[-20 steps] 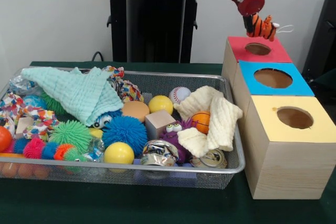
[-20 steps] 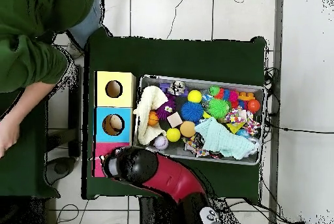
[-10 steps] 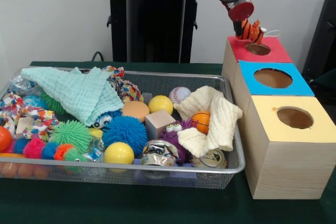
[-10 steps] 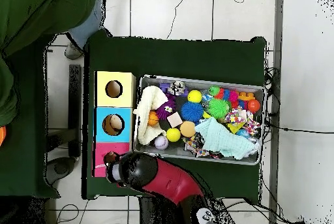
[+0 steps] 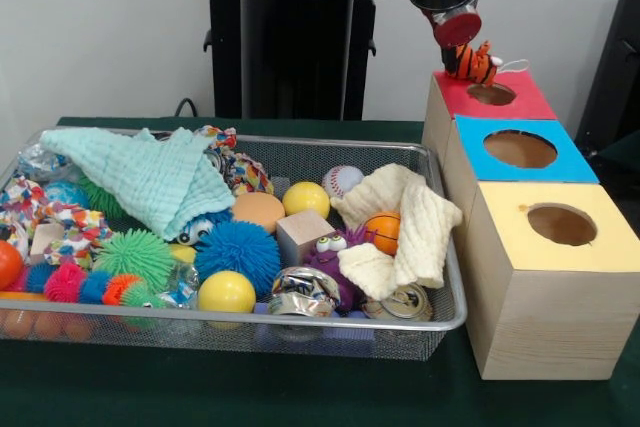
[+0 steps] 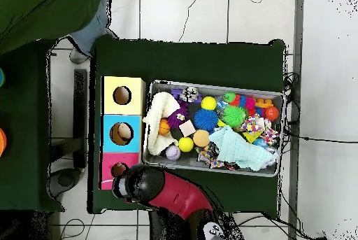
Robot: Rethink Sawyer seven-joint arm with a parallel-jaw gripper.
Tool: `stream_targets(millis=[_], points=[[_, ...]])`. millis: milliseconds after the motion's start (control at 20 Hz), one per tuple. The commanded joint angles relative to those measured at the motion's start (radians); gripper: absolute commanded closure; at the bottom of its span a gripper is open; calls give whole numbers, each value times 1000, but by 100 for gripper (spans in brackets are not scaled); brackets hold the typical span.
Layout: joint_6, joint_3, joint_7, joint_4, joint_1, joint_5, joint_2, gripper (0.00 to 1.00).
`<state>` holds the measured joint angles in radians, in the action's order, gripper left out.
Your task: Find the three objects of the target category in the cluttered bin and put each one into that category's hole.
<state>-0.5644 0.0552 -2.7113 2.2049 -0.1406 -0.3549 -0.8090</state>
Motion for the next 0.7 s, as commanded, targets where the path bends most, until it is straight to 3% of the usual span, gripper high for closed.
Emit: stream_targets(millis=[50, 700], points=[[158, -29, -156, -89, 17, -30, 51, 100], [211, -98, -230, -143, 84, -118, 60, 100]])
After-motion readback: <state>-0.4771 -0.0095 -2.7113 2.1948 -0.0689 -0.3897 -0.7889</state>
